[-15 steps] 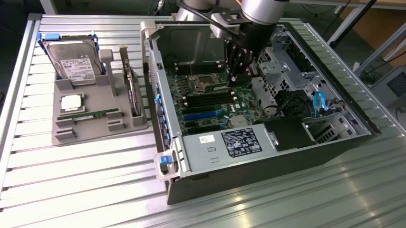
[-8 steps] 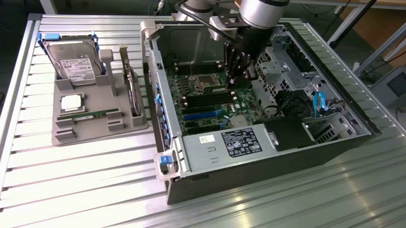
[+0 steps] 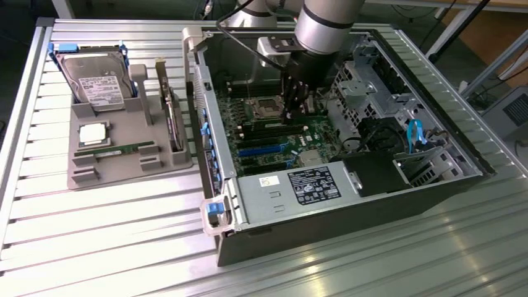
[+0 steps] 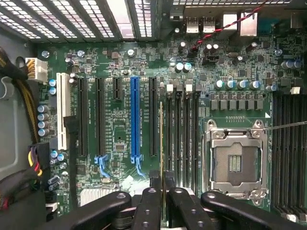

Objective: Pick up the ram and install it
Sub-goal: 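Insert the ram into the slot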

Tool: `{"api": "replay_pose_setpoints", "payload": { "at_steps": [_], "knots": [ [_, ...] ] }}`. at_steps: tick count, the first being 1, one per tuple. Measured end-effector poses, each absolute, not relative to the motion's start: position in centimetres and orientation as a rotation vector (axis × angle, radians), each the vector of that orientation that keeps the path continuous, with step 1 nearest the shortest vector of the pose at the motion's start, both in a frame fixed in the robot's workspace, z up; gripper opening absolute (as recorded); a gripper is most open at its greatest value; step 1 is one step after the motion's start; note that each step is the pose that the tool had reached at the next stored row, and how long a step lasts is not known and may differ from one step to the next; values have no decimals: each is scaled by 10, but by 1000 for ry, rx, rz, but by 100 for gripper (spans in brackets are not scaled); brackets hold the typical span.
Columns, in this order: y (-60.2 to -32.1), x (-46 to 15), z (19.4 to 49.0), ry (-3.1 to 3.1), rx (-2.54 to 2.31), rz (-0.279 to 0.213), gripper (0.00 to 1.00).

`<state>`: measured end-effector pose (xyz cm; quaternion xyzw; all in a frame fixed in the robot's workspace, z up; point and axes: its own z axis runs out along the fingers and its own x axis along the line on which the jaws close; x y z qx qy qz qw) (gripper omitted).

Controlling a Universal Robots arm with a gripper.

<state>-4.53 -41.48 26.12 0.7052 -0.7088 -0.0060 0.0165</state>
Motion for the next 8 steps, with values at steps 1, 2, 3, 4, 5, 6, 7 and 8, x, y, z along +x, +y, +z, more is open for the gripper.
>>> {"api": "replay_pose_setpoints", "payload": {
  "at_steps": [1,2,3,4,5,6,7,8],
  "knots": [
    [-414,-47,258,-2204,2192,-18,13],
    [-410,-49,254,-2204,2193,-18,13],
    [-410,-50,252,-2203,2192,-18,13],
    [-410,-51,250,-2203,2193,-18,13],
    [-410,-51,248,-2203,2193,-18,13],
    [-409,-51,244,-2204,2192,-18,13],
    [-408,-51,242,-2204,2192,-18,13],
    [-407,-53,240,-2204,2193,-19,13]
  ]
}}
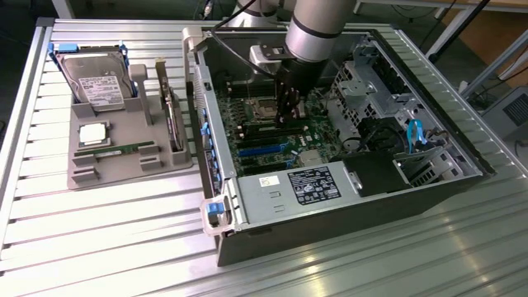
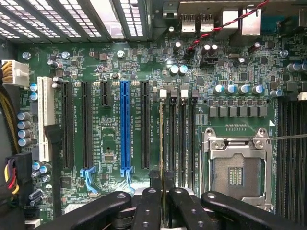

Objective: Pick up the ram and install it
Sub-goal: 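Insert the ram into the slot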

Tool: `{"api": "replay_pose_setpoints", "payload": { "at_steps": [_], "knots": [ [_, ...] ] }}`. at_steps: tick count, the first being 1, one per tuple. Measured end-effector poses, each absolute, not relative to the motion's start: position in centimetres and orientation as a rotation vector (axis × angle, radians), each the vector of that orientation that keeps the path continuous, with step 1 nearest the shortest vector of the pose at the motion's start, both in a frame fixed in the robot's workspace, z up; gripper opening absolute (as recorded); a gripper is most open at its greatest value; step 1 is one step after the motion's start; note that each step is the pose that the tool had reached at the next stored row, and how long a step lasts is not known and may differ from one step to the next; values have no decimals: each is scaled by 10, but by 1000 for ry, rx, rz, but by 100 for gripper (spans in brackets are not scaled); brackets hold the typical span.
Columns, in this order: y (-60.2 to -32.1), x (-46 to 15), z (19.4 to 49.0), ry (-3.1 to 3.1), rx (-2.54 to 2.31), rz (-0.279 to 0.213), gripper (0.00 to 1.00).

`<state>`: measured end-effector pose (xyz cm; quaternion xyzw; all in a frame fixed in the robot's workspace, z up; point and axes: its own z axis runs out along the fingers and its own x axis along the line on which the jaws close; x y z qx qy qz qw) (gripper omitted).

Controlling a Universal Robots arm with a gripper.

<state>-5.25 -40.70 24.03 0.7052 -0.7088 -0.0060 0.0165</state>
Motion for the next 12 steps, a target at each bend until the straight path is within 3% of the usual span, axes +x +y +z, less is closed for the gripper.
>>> {"api": "replay_pose_setpoints", "payload": {
  "at_steps": [12],
  "knots": [
    [-406,-53,236,-2204,2193,-16,13]
  ]
}}
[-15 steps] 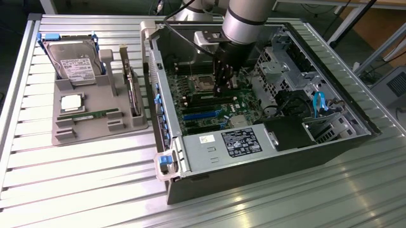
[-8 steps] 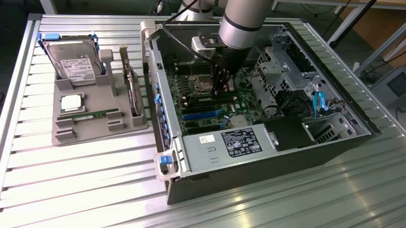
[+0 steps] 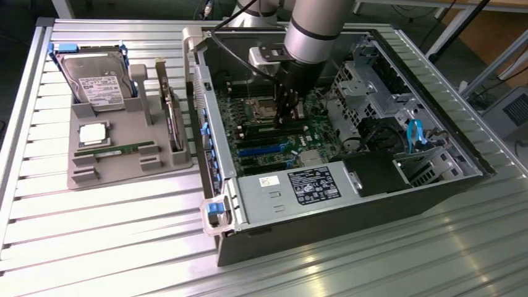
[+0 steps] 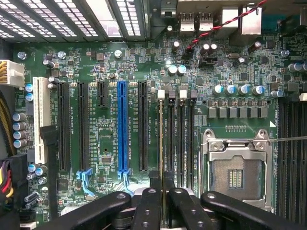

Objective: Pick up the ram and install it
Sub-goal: 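Insert the ram into the slot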

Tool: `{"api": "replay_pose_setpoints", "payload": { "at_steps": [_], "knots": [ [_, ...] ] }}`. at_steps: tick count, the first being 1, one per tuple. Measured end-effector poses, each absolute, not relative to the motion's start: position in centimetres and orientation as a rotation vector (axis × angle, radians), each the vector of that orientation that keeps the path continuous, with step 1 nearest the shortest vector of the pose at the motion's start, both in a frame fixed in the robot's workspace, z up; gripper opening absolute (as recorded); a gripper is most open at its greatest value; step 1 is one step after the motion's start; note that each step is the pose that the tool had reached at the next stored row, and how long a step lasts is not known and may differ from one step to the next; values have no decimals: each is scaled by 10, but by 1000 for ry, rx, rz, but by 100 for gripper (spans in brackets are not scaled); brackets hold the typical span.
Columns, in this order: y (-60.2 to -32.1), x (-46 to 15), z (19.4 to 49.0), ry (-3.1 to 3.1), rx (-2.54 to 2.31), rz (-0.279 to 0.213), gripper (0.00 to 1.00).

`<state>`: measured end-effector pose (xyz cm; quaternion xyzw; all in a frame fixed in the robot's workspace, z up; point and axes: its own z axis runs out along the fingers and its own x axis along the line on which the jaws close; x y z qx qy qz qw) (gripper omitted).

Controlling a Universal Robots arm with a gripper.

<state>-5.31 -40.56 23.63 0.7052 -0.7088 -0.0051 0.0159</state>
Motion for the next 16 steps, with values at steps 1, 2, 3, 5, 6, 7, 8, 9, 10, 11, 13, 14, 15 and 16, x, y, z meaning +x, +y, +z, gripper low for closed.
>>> {"api": "replay_pose_setpoints", "payload": {
  "at_steps": [1,2,3,5,6,7,8,9,10,11,13,14,15,16],
  "knots": [
    [-406,-53,236,-2205,2193,-16,13],
    [-406,-53,235,-2205,2193,-16,13],
    [-406,-53,234,-2204,2193,-16,13],
    [-405,-54,234,-2205,2194,-15,13],
    [-405,-54,234,-2205,2194,-15,13],
    [-405,-54,234,-2205,2194,-15,13],
    [-405,-54,233,-2205,2194,-15,13],
    [-405,-54,231,-2205,2194,-15,13],
    [-405,-54,231,-2205,2194,-15,13],
    [-405,-54,231,-2205,2194,-15,14],
    [-405,-54,235,-2204,2192,-11,20],
    [-405,-54,239,-2206,2190,-11,20],
    [-405,-54,246,-2207,2190,-10,20],
    [-404,-54,250,-2207,2190,-10,19]
  ]
}}
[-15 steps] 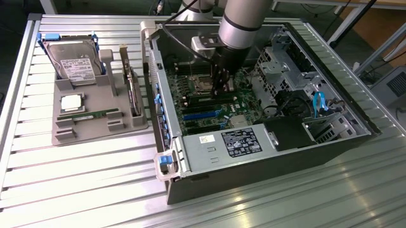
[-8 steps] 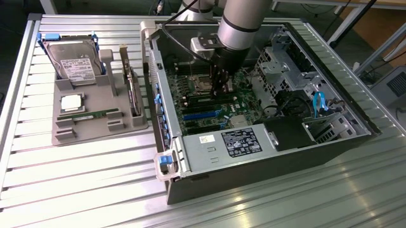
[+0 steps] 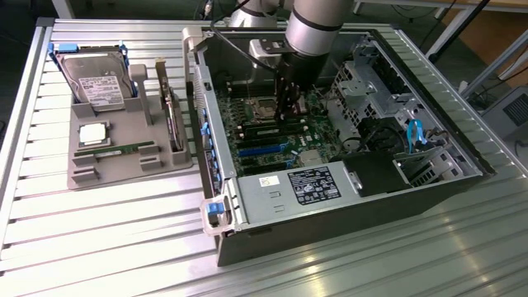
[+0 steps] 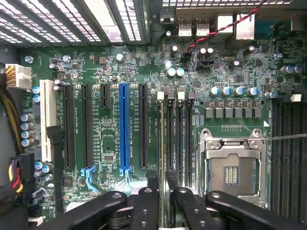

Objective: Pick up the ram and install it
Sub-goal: 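Insert the ram into the slot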

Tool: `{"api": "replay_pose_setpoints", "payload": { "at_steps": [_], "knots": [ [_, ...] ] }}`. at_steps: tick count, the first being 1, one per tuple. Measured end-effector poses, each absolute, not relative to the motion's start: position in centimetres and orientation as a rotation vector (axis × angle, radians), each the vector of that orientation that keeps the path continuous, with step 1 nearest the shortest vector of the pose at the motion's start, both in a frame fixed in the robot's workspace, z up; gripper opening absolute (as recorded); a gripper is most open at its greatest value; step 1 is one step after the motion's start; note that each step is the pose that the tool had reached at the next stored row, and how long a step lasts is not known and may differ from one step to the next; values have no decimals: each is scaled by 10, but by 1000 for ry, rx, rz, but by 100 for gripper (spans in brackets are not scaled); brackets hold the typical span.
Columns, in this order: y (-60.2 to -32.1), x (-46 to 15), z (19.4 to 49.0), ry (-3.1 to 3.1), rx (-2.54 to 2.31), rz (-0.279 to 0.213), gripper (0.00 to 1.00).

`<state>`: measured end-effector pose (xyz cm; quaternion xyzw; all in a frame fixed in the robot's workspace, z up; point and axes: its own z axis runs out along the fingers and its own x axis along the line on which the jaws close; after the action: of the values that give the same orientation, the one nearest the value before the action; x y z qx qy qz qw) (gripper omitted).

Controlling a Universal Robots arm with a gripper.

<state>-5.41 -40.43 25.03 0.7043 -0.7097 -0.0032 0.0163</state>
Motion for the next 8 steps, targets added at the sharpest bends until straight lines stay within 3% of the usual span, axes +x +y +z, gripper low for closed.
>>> {"api": "replay_pose_setpoints", "payload": {
  "at_steps": [1,8],
  "knots": [
    [-405,-44,251,-2206,2189,-12,10],
    [-404,23,256,-2204,2187,-16,10]
  ]
}}
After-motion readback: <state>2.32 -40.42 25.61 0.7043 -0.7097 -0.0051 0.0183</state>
